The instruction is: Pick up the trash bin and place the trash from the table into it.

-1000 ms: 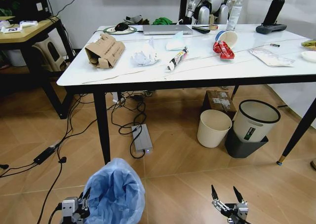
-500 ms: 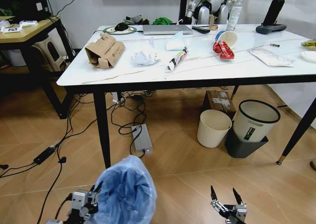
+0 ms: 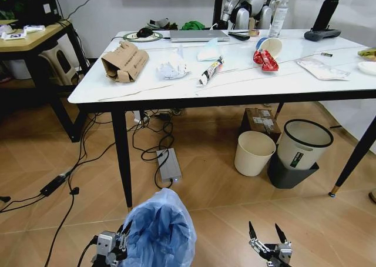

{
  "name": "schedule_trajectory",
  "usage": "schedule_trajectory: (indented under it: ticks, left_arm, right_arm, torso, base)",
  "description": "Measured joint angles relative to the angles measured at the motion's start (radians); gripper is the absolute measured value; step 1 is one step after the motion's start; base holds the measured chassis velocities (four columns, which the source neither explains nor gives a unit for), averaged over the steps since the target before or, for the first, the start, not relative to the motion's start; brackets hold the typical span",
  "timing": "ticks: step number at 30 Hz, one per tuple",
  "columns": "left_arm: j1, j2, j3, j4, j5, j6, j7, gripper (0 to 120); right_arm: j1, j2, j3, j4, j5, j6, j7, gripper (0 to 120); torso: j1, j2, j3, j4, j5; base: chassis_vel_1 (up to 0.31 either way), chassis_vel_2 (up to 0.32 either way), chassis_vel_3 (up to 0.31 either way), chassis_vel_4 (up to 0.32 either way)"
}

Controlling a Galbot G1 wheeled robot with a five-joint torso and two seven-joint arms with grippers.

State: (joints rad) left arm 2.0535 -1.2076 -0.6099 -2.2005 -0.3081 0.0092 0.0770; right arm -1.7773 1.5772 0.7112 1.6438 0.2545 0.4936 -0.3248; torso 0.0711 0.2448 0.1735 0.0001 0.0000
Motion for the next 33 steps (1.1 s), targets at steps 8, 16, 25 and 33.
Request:
schedule_trajectory:
  ticks: [8, 16, 25, 33]
  left_arm:
    - [-0.001, -0.007, -0.003, -0.005, -0.003, -0.002, 0.007, 0]
    - [-0.001, -0.010, -0.003, -0.005, -0.001, -0.002, 0.010, 0]
    - [-0.002, -0.024, -0.003, -0.011, -0.005, 0.005, 0.010, 0]
    - [0.010, -0.017, 0.023, -0.023, -0.050, 0.039, 0.010, 0]
  right_arm:
    - [-0.002, -0.002, -0.001, 0.003, 0.001, 0.003, 0.000, 100]
    - [-0.006, -0.003, -0.001, 0.003, 0.002, 0.011, 0.000, 100]
    - [-0.004, 0.002, -0.010, 0.007, -0.002, 0.010, 0.000, 100]
    - [0.002, 0.001, -0.012, 0.004, -0.004, 0.004, 0.000, 100]
  torso:
    - [0.007, 0.030, 0.023, 0.0000, 0.0000]
    - [0.017, 0.065, 0.048, -0.0001, 0.0000]
    - [0.028, 0.099, 0.072, -0.0001, 0.0000]
    - [0.035, 0.124, 0.089, -0.0001, -0.0001]
  base:
    - [0.000, 0.000, 0.000, 0.000]
    - [0.000, 0.000, 0.000, 0.000]
    - [0.000, 0.000, 0.000, 0.000]
    - [0.000, 0.000, 0.000, 0.000]
